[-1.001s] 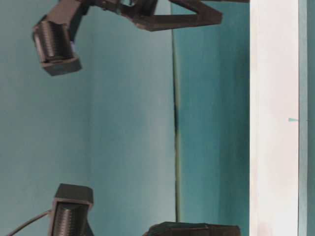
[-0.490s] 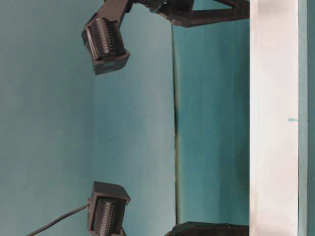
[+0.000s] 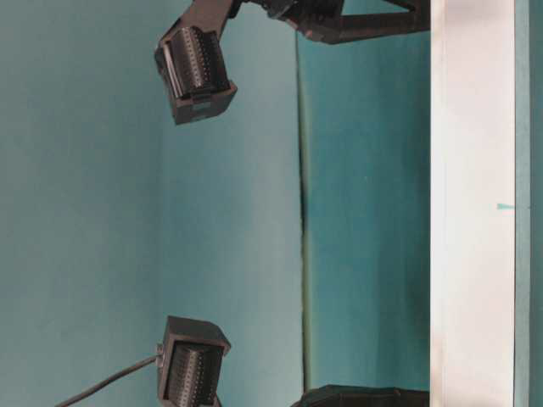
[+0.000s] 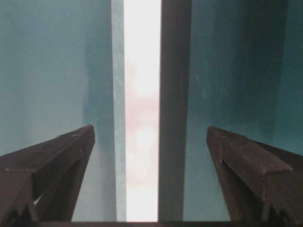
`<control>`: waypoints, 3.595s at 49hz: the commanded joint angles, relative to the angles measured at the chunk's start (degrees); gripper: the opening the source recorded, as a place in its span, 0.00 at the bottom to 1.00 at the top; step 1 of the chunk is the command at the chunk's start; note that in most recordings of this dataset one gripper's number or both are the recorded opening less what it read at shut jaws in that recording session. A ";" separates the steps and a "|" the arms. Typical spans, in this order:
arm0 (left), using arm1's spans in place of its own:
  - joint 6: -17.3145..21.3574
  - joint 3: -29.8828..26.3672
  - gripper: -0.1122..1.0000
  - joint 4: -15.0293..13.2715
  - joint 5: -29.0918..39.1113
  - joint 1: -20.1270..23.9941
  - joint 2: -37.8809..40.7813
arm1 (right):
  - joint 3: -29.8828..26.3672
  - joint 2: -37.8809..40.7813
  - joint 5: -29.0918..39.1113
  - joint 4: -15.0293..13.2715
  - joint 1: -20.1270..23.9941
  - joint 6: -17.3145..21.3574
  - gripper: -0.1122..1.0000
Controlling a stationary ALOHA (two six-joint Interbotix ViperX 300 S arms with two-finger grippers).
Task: Lift a wooden board with both hands.
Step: 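Lower both grippers onto the board and close them on it, then lift the board with both grippers and move it back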
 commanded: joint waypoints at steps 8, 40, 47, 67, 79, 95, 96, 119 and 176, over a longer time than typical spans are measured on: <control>-1.58 0.35 0.97 0.09 -1.23 -0.09 0.53 | -0.18 0.79 -2.02 0.09 -0.26 0.88 0.95; -3.25 0.09 0.26 0.09 -2.37 -0.97 0.97 | -1.05 1.93 0.70 0.09 1.05 4.66 0.29; -3.34 0.26 0.26 0.18 -2.46 -0.97 0.88 | -1.05 1.85 1.14 0.09 1.14 4.66 0.29; -3.87 -0.70 0.26 0.09 -1.14 -1.05 0.00 | -1.67 0.79 2.29 -0.09 0.79 4.66 0.29; -6.33 -3.25 0.26 0.09 6.68 -1.05 -4.04 | -2.72 -2.90 6.59 -0.09 0.09 4.75 0.29; -6.33 -7.29 0.26 0.09 17.23 -0.44 -10.55 | -9.49 -8.53 19.25 -0.18 -1.41 4.75 0.29; -6.33 -7.65 0.26 0.09 18.02 -0.35 -10.81 | -10.02 -8.70 19.95 -0.18 -1.41 4.75 0.29; -6.15 -18.63 0.26 0.09 32.96 0.44 -16.17 | -21.45 -10.72 35.24 -0.26 -2.11 5.10 0.29; -6.94 -47.55 0.26 0.09 56.51 1.85 -16.44 | -56.07 -10.20 65.57 -4.13 -1.32 10.37 0.29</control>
